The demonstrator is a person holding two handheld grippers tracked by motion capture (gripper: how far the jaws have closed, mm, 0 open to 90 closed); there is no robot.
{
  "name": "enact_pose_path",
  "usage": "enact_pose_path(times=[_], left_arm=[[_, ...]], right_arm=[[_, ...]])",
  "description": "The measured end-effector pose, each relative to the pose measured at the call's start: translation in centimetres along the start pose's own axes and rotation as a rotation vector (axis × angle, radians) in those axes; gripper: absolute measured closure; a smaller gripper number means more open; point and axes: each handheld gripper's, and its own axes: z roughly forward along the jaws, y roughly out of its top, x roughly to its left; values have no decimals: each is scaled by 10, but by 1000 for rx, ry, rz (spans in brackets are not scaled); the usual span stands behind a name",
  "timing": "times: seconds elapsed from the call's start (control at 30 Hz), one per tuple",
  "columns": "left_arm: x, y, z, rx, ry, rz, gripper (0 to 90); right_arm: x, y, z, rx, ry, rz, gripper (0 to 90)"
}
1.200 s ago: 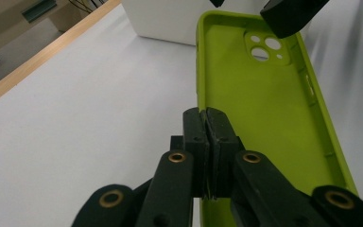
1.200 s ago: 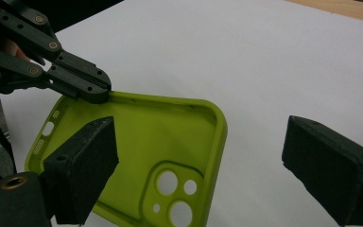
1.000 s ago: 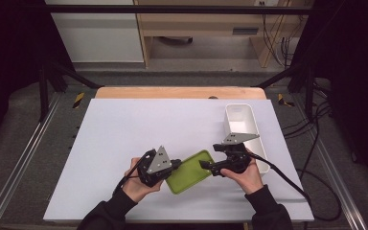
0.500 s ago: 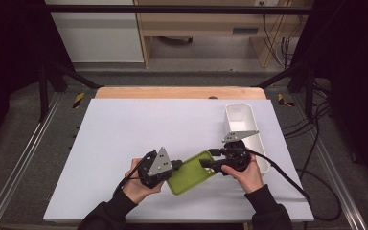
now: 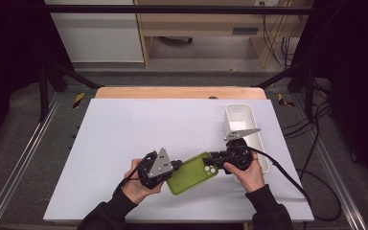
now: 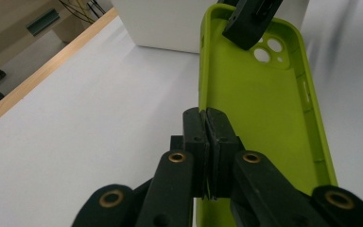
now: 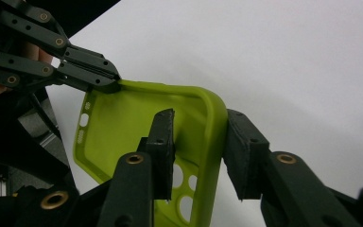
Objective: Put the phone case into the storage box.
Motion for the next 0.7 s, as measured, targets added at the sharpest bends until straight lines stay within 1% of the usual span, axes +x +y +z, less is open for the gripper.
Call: enact_pose_path(times=[0.2,0.37,0.5,0.7], left_arm=[[-1,0,1,9,5,15,879],[-1,-1,1,17,7,24,879],[-1,-1,2,23,8,35,879],[-2,-1,3,33,9,47,879]], right_arm=[[0,0,-2,8,-1,4,713],[0,0,-3,16,2,8,738],[0,0,-4,18,10,13,759],[-1,-1,-7,26,35,24,786]])
